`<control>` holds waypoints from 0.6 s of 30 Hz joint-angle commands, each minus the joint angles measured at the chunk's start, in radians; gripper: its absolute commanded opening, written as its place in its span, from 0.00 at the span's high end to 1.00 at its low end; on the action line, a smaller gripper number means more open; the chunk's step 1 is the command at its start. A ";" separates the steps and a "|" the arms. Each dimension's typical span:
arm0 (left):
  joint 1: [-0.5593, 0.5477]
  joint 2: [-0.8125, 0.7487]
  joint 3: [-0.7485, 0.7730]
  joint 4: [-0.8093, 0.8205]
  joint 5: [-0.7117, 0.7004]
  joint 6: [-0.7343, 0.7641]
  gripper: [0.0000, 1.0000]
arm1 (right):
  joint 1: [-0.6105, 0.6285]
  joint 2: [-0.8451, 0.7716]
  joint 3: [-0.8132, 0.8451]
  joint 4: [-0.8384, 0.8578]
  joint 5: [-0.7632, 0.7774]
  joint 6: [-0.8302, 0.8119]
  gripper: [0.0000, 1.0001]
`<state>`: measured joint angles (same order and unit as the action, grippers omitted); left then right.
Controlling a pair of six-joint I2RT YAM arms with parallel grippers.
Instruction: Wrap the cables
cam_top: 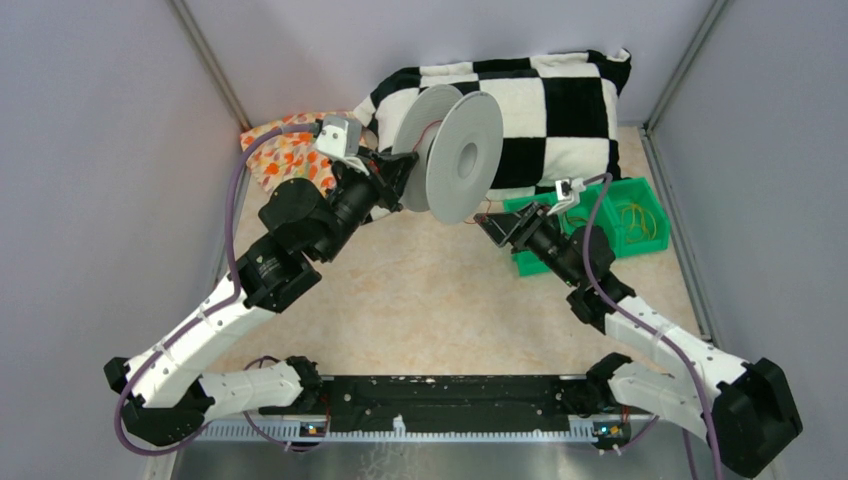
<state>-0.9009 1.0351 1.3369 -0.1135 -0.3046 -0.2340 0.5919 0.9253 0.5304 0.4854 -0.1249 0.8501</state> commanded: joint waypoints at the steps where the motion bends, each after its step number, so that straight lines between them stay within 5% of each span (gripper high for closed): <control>1: 0.000 -0.011 0.016 0.148 0.000 -0.012 1.00 | 0.004 -0.127 -0.001 -0.110 0.079 -0.038 0.45; 6: 0.000 -0.014 0.015 0.149 0.002 -0.009 1.00 | -0.002 -0.249 -0.042 -0.183 0.105 -0.043 0.43; 11: 0.000 -0.003 0.015 0.166 0.013 -0.011 1.00 | 0.014 -0.176 0.063 -0.215 0.008 -0.130 0.28; 18: 0.000 0.005 0.023 0.166 0.018 -0.010 1.00 | 0.015 -0.073 0.080 -0.070 -0.017 -0.098 0.21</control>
<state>-0.9012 1.0470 1.3369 -0.0963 -0.2962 -0.2340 0.5957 0.8078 0.5564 0.3058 -0.1017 0.7555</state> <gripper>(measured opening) 0.029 0.782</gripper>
